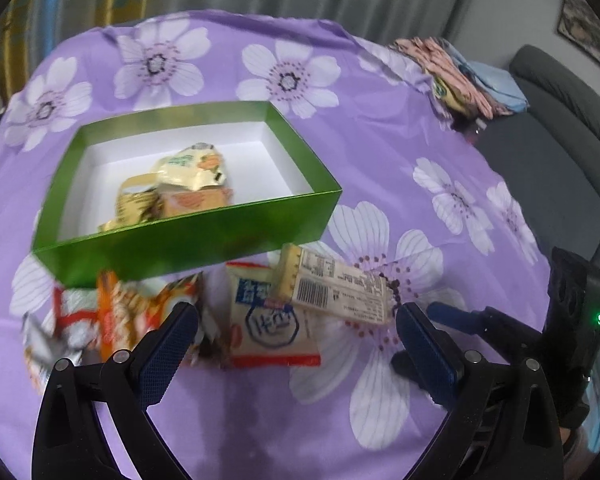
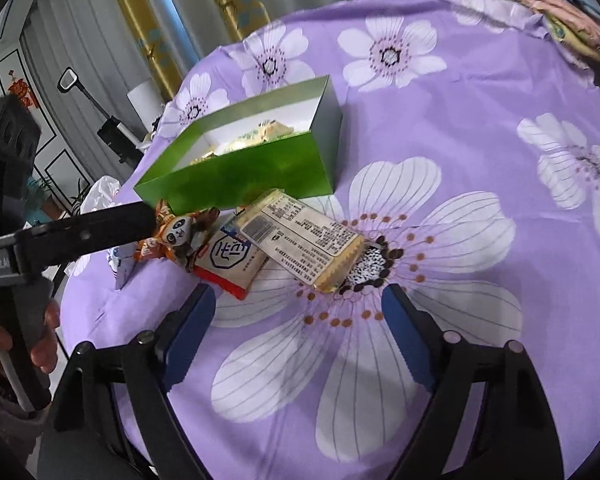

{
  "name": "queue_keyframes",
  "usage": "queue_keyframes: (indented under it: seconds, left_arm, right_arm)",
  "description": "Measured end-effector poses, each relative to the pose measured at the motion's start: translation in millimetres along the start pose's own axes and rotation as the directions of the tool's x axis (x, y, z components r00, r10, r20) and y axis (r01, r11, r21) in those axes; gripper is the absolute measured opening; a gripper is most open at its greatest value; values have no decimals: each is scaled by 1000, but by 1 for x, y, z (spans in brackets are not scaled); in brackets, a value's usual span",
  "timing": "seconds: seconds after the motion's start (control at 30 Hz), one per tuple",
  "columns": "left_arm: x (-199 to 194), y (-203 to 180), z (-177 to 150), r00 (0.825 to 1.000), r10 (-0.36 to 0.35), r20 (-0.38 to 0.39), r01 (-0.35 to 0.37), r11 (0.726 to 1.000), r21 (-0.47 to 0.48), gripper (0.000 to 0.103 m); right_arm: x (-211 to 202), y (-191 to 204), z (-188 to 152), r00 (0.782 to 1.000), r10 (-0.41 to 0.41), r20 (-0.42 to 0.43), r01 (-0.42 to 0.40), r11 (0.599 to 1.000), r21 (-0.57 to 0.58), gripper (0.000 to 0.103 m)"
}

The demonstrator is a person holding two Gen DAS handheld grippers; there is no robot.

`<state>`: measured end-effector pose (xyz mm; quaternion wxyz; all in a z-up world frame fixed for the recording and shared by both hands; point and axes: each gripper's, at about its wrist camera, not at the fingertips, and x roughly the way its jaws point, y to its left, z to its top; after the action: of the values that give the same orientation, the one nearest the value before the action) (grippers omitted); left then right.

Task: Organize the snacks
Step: 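Move the right tool to the beige biscuit pack and close on it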

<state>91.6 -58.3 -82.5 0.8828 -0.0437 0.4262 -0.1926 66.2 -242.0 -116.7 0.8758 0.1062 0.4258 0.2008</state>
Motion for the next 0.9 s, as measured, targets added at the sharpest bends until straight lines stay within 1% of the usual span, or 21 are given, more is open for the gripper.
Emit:
queue_keyframes:
  seconds: [0.13,0.23,0.4,0.5,0.53,0.57,0.67,0.7,0.73,0.8,0.9]
  left_arm:
    - [19,0,9,1000,-23,-19,23,1000,15,99]
    - [31,-4,12,999,-30,-34,32,998,46,99]
    - [48,-7,17,996,-78,-53,81,994,66,98]
    - [59,-4,20,993,-94,-66,98,994,51,87]
    - [62,-3,20,992,-99,-73,102,994,45,80]
    - [64,-3,21,991,-105,-80,109,993,43,76]
    - [70,-2,20,990,-111,-92,116,992,48,73]
    - [71,-1,19,989,-115,-96,120,992,45,71]
    - [73,0,20,988,-118,-100,122,992,40,65]
    - [73,1,19,988,-117,-100,121,992,34,63]
    - [75,5,19,988,-116,-106,119,993,20,56]
  right_arm:
    - [15,0,3,1000,6,-29,-6,1000,-11,81]
    - [26,-3,5,999,4,-45,-4,1000,-2,79]
    - [35,-6,5,998,-3,-61,3,1000,5,74]
    - [37,-5,5,998,0,-59,0,1000,-1,73]
    - [38,-5,5,998,1,-59,-1,1000,0,73]
    - [39,-5,6,998,3,-57,-3,1000,-1,72]
    - [41,-5,7,998,10,-57,-9,1000,2,70]
    - [41,-5,8,998,13,-58,-13,1000,4,70]
    - [42,-6,9,998,17,-59,-16,1000,5,69]
    - [42,-6,9,998,16,-61,-16,1000,5,67]
    - [43,-6,10,998,16,-64,-16,1000,3,64]
